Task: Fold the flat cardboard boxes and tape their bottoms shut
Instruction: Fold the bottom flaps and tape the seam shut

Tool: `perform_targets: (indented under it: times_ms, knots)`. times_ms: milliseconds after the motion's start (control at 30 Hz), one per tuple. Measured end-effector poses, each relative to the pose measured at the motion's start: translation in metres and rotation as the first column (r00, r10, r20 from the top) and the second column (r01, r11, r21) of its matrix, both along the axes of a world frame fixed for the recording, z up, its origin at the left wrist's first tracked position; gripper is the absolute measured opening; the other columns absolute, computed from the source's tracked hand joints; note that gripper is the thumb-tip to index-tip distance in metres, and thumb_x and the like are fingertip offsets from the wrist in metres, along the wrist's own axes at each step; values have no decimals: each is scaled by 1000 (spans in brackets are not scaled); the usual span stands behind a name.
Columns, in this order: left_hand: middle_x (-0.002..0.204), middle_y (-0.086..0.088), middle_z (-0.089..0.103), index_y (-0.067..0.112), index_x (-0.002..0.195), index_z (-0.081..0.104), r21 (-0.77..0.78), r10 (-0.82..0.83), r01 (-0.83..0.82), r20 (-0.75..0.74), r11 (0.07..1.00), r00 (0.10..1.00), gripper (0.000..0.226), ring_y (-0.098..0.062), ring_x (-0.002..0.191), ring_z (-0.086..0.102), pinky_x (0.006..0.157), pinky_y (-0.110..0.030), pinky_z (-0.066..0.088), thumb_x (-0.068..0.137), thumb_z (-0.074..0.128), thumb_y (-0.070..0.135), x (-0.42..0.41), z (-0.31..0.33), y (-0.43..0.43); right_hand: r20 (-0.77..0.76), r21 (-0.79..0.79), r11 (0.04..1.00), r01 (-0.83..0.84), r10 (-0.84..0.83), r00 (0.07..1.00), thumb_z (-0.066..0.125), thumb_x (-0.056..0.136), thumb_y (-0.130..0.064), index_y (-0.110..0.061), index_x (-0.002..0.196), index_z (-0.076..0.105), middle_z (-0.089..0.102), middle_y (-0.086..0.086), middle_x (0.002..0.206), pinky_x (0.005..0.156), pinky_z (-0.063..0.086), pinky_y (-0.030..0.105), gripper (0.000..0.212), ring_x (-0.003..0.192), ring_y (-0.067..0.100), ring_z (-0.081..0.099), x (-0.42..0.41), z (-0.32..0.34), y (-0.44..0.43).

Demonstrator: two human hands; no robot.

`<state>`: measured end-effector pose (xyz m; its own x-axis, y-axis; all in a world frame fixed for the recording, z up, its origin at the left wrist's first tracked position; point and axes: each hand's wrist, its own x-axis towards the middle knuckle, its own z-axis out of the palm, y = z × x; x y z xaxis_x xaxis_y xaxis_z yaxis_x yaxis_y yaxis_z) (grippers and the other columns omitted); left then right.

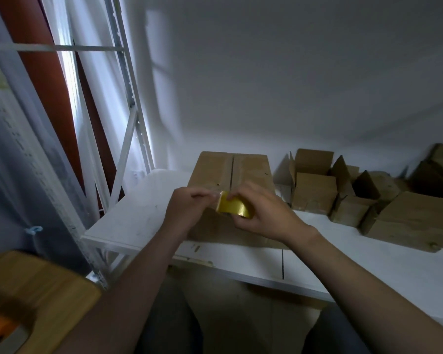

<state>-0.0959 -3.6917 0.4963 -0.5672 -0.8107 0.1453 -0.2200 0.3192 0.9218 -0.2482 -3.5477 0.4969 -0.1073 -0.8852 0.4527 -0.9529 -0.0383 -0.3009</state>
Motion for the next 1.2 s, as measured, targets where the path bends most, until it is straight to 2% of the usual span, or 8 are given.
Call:
perform_targets:
  times_ms: [133,267,500,667,733,900,1067,1200]
  knots:
    - [94,4,76,17,100,80,5,-35,35,-83,999,996,15,-14,94,68,75,-21,49,89,75,26,3,10,4,1,11,992,-123,123,992,71,87,-36,-27,117,63,50,-3,104,75,39,20,32,93,9,49,-11,20,1]
    - [94,7,74,17,103,79,3,25,-25,-101,1000,995,19,-12,95,66,80,-22,50,89,75,29,6,12,1,-58,185,982,-47,59,997,71,91,-40,-31,126,66,52,-1,105,77,44,29,36,94,12,50,-24,36,4]
    - [77,12,74,20,93,80,72,19,-12,-98,997,995,15,-7,82,63,79,-29,50,94,69,31,15,12,-11,-32,-23,992,-124,123,992,78,86,-37,-24,121,65,58,0,114,82,48,33,39,103,15,54,-34,36,23]
    - [91,4,74,15,103,79,6,124,-124,-108,992,986,17,-7,81,60,78,-29,51,93,71,26,16,20,-24,-160,156,988,-10,35,986,72,90,-40,-32,126,67,54,-4,113,79,42,26,37,98,11,48,-45,39,22]
    - [91,2,73,11,107,78,-10,128,-130,-101,992,987,22,-6,80,61,73,-25,49,93,71,26,19,17,-29,-113,94,995,-22,32,993,72,89,-45,-35,127,66,54,-8,115,81,46,27,39,101,10,51,-51,35,28]
    - [97,-2,74,10,111,76,35,147,-144,-117,989,982,25,-10,84,64,86,-35,52,94,70,27,24,13,-41,-39,-61,994,-96,93,995,70,86,-56,-32,119,65,58,-7,118,81,54,39,41,106,14,57,-51,27,30]
    - [85,7,74,12,102,79,-85,135,-147,-135,986,982,17,-4,77,64,75,-24,50,93,71,24,19,18,-37,-67,82,997,-15,21,998,73,86,-50,-36,116,66,55,-8,121,85,53,39,34,108,15,51,-56,32,21]
    - [86,3,75,13,104,79,-55,183,-196,-180,979,966,20,-7,81,65,82,-30,52,91,73,26,22,21,-45,-104,136,990,24,-9,995,74,88,-43,-36,120,69,55,-8,117,83,50,33,33,105,15,51,-64,33,19]
